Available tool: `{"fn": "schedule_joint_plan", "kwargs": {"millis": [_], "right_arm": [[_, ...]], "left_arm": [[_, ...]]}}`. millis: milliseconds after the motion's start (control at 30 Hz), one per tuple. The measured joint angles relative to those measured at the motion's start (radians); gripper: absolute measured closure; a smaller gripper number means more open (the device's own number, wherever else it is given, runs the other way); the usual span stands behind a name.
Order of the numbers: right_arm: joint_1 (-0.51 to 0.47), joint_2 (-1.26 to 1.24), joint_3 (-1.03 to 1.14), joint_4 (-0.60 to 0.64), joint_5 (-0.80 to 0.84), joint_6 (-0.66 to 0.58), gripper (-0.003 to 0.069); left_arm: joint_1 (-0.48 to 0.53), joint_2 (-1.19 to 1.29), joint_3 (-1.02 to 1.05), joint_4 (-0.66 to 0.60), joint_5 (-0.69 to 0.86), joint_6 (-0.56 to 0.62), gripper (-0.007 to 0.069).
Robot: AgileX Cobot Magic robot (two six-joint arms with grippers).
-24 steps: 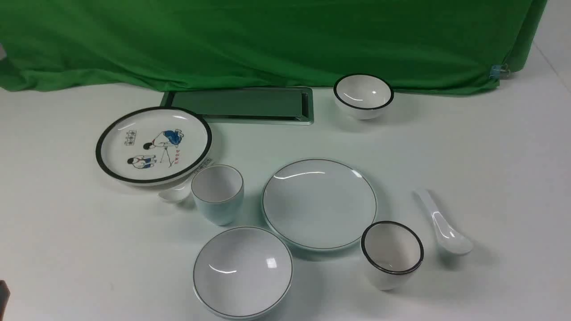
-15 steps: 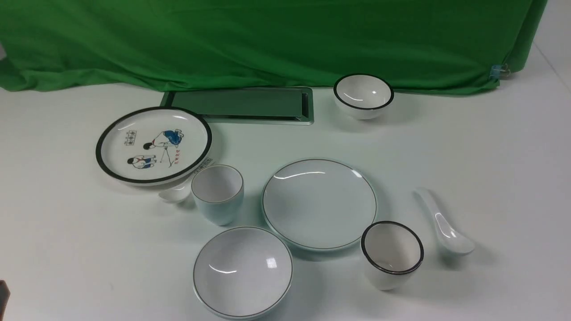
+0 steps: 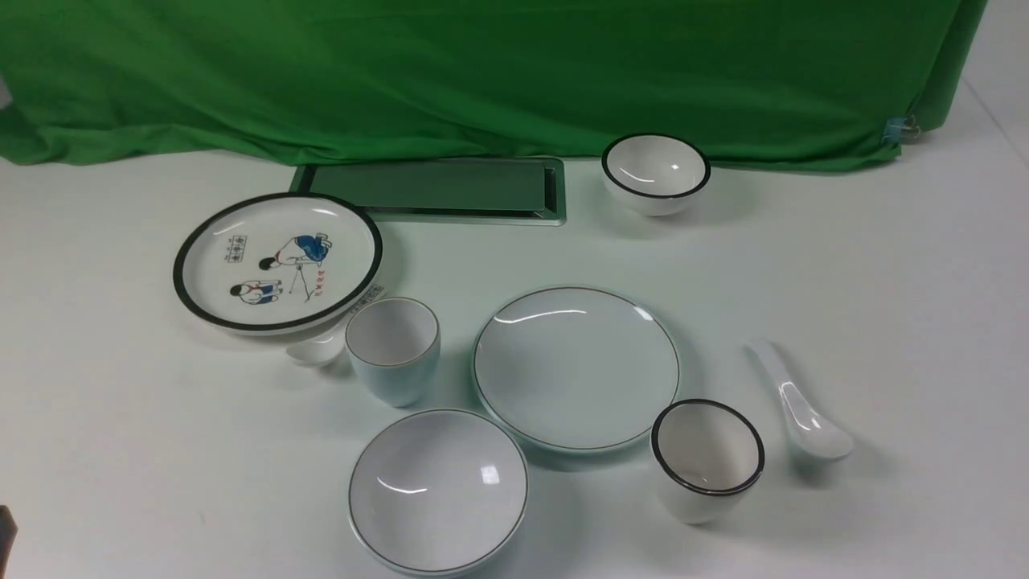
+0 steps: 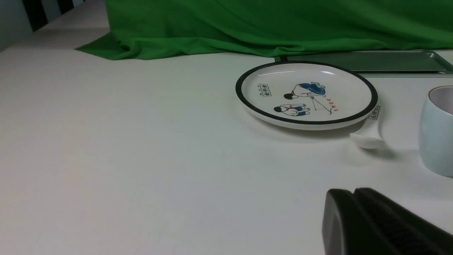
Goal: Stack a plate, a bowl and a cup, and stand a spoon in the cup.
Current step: Use the left arm to grab a blue rice bowl
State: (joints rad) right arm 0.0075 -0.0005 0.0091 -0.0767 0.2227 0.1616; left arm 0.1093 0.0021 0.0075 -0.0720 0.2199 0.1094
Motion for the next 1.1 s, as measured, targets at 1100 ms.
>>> {"fn": "schedule_joint_plan", "kwargs": {"millis": [1100], "right_arm": [[0.0,0.0,0.0,0.117,-0.003,0.904,0.0416]], "left_arm": [[0.0,0.0,0.0,-0.567,-0.325,-0.583,0.0653]]}}
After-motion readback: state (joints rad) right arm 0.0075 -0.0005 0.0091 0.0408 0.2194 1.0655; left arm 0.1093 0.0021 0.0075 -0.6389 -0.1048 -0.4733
